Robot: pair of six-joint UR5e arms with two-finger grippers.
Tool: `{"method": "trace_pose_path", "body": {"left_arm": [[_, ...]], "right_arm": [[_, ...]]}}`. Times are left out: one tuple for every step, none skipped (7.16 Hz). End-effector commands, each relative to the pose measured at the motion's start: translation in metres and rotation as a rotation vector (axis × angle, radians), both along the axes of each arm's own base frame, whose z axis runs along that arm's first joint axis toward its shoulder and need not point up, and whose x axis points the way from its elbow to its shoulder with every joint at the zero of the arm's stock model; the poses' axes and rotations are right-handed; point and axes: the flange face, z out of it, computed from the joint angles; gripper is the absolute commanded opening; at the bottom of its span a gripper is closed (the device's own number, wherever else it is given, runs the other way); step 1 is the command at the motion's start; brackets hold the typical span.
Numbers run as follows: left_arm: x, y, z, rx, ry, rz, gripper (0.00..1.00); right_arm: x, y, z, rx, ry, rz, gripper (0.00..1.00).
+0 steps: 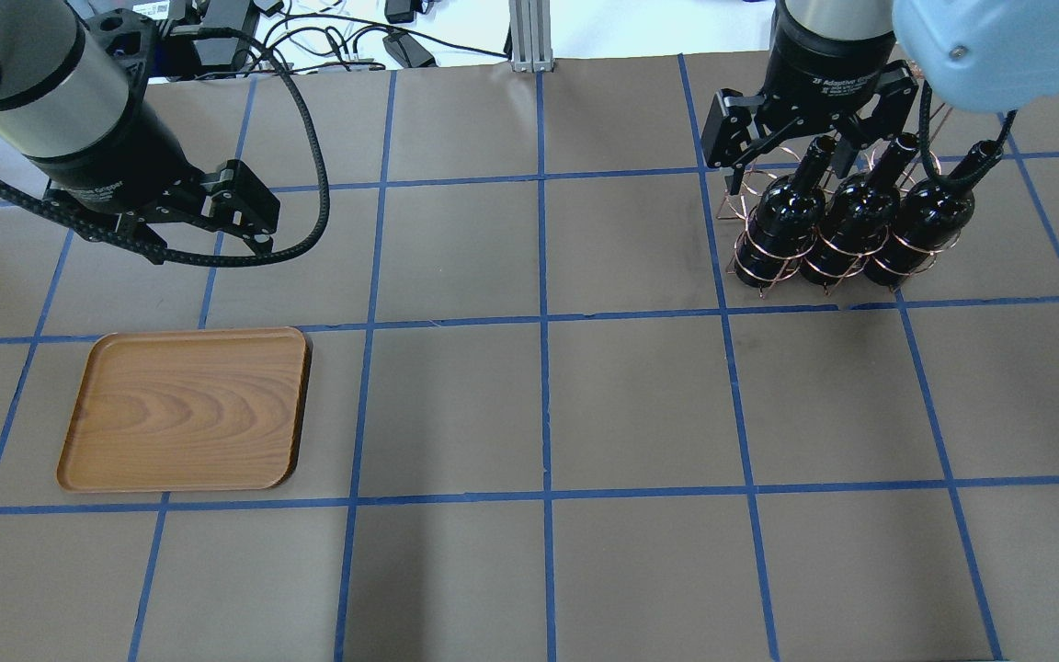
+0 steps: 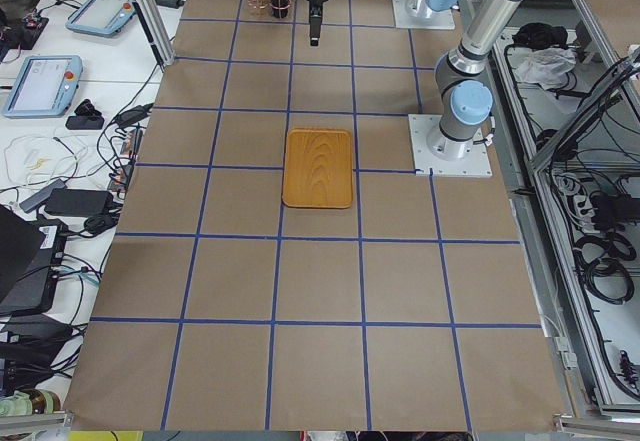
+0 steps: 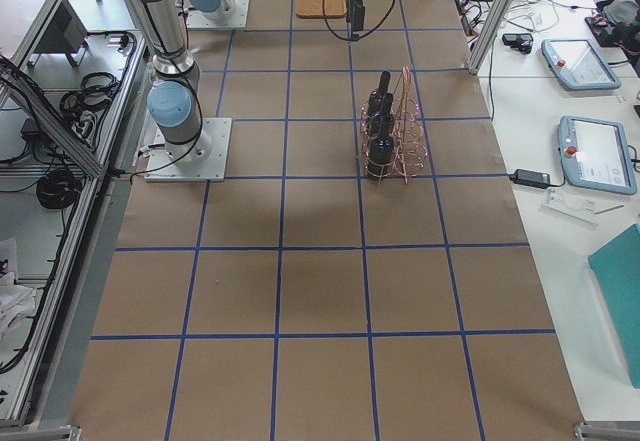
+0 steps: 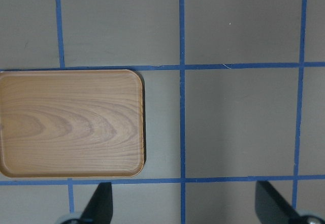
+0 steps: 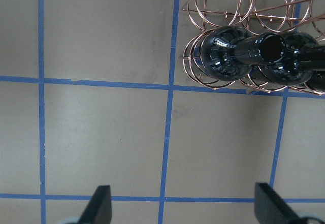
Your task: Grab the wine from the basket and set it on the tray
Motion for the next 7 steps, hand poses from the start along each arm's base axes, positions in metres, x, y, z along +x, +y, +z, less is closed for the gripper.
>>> {"method": "trace_pose_path", "body": {"left_arm": [[0.0, -0.001, -0.001, 0.0, 0.004, 0.001, 1.0], [0.0, -0.001, -0.001, 0.002, -0.002, -0.001, 1.0], [0.0, -0.001, -0.001, 0.001, -0.002, -0.001, 1.0], [0.0, -0.001, -0.001, 0.001, 0.001, -0.001, 1.0], [0.0, 0.0, -0.002, 0.01, -0.002, -0.001, 1.0], [0.0, 0.0, -0.002, 0.01, 0.0, 0.001, 1.0], [0.001, -0.001, -0.001, 0.004, -0.002, 0.001, 1.0]], "right_arm": [[-0.009, -0.001, -0.003, 0.014, -0.001, -0.009, 1.0], [-0.017, 0.0, -0.005, 0.014, 0.0, -0.019, 1.0], [-0.022, -0.001, -0.006, 0.019, 0.004, 0.001, 1.0], [-0.038, -0.005, -0.006, 0.021, 0.0, -0.013, 0.99], [-0.057, -0.009, -0.009, 0.029, -0.004, -0.024, 0.99], [-0.067, -0.01, -0.013, 0.04, 0.0, 0.007, 0.98], [-0.079, -0.012, -0.02, 0.036, 0.003, 0.022, 0.96]]}}
